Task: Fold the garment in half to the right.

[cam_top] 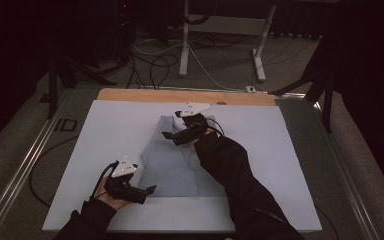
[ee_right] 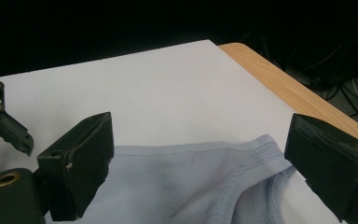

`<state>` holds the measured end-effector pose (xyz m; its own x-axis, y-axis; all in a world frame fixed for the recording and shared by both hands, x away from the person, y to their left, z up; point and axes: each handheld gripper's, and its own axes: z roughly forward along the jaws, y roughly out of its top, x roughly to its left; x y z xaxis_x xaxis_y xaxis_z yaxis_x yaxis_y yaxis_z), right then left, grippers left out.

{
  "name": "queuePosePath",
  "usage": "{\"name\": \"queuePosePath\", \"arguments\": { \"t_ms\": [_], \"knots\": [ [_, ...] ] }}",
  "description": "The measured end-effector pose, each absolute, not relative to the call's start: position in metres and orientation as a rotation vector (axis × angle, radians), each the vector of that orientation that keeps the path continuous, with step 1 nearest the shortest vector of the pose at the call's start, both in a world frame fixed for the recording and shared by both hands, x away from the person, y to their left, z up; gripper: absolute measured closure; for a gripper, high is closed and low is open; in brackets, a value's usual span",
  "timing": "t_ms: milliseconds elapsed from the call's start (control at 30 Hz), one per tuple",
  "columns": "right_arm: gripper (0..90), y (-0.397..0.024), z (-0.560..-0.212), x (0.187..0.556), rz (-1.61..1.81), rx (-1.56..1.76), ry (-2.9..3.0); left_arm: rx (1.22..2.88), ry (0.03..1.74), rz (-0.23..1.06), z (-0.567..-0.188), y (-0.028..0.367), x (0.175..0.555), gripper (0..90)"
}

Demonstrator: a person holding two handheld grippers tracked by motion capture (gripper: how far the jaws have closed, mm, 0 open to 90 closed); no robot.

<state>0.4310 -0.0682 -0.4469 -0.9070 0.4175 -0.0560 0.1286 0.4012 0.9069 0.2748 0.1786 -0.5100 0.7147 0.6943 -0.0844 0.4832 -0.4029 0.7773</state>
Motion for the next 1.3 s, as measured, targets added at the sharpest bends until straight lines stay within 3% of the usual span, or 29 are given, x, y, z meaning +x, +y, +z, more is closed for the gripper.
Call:
{"name": "queuePosePath", "arguments": {
  "t_ms": [33, 367, 700, 1033, 1100, 1300],
  "knots": [
    [8.1, -0.067, -0.448, 0.431, 1.510, 0.479, 2.389, 2.086, 0.906, 0.307, -0.513, 0.180, 0.277, 8.7],
    [8.2, -0.065, -0.451, 0.430, 1.496, 0.477, 2.404, 2.176, 0.978, 0.289, -0.525, 0.181, 0.278, 23.2],
    [8.2, -0.064, -0.452, 0.429, 1.480, 0.468, 2.414, 2.237, 0.998, 0.307, -0.530, 0.176, 0.273, 29.8],
    [8.2, -0.059, -0.453, 0.429, 1.478, 0.459, 2.420, 2.257, 0.931, 0.280, -0.528, 0.159, 0.266, 50.2],
    [8.2, -0.057, -0.453, 0.429, 1.486, 0.471, 2.422, 2.262, 0.914, 0.280, -0.528, 0.153, 0.264, 58.5],
    [8.2, -0.056, -0.453, 0.430, 1.493, 0.470, 2.421, 2.268, 0.905, 0.259, -0.527, 0.152, 0.263, 67.7]
  ]
}}
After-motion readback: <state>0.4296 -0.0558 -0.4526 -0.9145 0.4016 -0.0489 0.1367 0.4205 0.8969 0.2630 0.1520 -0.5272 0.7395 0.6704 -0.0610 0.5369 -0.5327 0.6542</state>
